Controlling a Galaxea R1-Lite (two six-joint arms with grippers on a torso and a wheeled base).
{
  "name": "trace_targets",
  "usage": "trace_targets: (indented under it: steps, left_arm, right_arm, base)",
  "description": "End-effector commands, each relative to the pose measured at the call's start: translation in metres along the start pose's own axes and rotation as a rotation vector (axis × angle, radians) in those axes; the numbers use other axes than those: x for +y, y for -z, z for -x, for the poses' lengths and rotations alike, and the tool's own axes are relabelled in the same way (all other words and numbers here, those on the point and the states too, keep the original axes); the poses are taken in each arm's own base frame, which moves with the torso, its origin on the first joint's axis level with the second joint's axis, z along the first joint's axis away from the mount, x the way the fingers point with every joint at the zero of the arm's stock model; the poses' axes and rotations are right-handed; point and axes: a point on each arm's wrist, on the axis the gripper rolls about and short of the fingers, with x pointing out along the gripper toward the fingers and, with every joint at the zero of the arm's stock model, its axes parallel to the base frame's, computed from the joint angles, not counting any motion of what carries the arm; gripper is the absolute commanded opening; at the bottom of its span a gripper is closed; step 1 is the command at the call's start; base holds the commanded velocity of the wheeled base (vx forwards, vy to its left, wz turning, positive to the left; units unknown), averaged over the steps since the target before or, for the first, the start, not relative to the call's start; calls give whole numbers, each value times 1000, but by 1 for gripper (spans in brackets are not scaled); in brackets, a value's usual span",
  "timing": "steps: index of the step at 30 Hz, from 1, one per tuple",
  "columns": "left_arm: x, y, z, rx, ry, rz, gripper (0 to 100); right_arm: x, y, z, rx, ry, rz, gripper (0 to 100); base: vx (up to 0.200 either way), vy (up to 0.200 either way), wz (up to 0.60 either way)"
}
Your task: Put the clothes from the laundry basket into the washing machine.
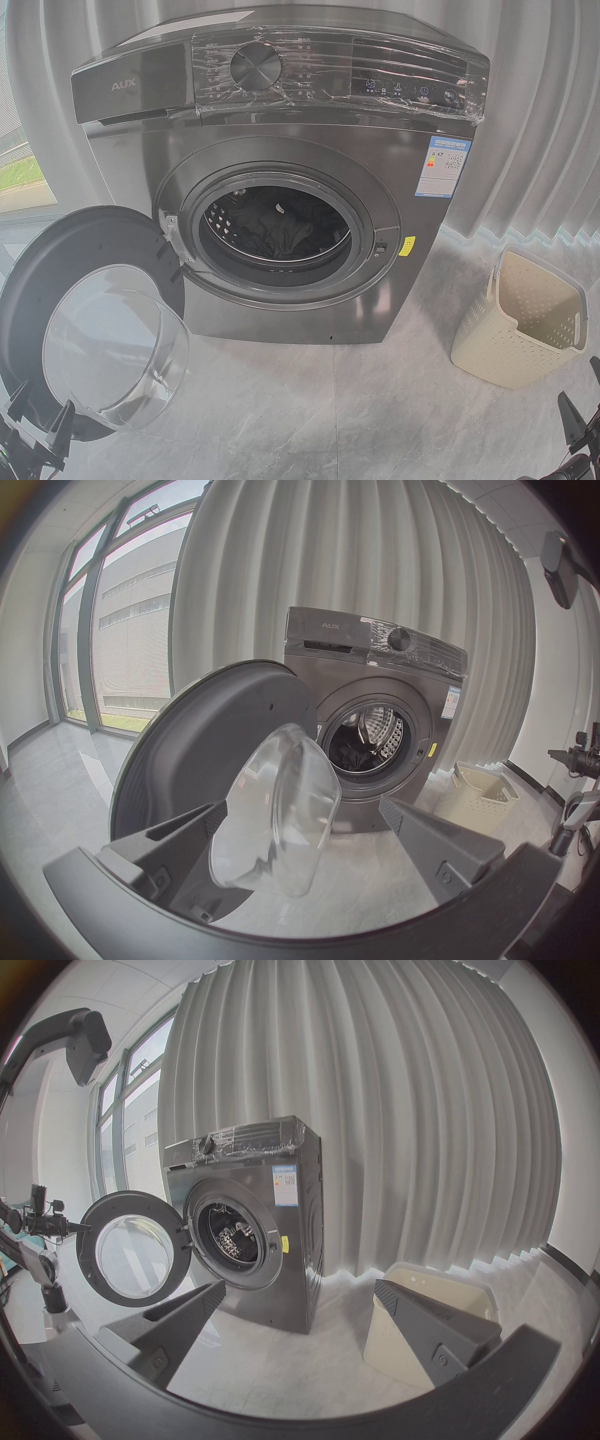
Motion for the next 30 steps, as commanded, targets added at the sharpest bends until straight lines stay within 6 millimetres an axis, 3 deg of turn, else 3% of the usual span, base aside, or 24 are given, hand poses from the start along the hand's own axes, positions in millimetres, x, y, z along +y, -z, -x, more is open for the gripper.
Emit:
trace_targets:
  steps: [1,3,6,7,8,14,17,24,26,30]
  left_arm:
    - [2,18,18,-61,-7,-4,100]
    - [2,20,18,-44,-7,-6,100]
    - [2,21,18,-34,-13,-13,100]
    - [2,23,18,-14,-34,-20,100]
    - [2,24,18,-10,-55,-14,100]
    - [-1,26,23,-61,-142,-55,100]
    - [-3,27,26,-100,-44,-47,100]
    - [-3,27,26,-92,-29,0,100]
    - [-2,32,26,-49,-81,-84,100]
    - [-2,34,26,-15,-55,-85,100]
  right_arm:
    - [4,17,15,-25,10,11,100]
    - [4,33,20,70,22,-17,100]
    - [2,30,21,68,94,-7,100]
    - [-1,34,20,94,253,-11,100]
    - [-2,36,21,108,287,-18,100]
    - [-1,36,21,106,222,-7,100]
    - [-1,36,21,105,222,-6,100]
    - [-1,36,21,103,219,-7,100]
    - [-1,36,21,103,219,-9,100]
    - [-1,36,21,103,219,-9,100]
  base:
    - [0,0,0]
    - [0,0,0]
    - [0,0,0]
    - [0,0,0]
    - [0,0,0]
    - [0,0,0]
    - [0,0,0]
    - [0,0,0]
    - [0,0,0]
    - [0,0,0]
